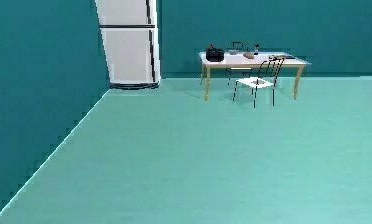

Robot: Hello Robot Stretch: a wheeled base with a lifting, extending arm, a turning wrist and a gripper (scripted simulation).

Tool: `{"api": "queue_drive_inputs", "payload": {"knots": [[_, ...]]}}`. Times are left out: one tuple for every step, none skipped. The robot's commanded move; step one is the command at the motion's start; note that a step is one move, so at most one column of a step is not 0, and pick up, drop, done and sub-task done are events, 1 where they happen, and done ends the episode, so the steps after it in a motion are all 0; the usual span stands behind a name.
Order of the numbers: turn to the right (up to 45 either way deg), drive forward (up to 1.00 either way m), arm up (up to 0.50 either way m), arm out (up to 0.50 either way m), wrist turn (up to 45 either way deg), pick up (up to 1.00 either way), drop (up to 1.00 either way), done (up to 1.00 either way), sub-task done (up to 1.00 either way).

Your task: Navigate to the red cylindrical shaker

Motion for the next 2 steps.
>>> {"api": "queue_drive_inputs", "payload": {"knots": [[0.0,0.65,0.00,0.00,0.0,0.00,0.00,0.00,0.00],[3.0,0.00,0.00,0.00,0.0,0.00,0.00,0.00,0.00]]}}
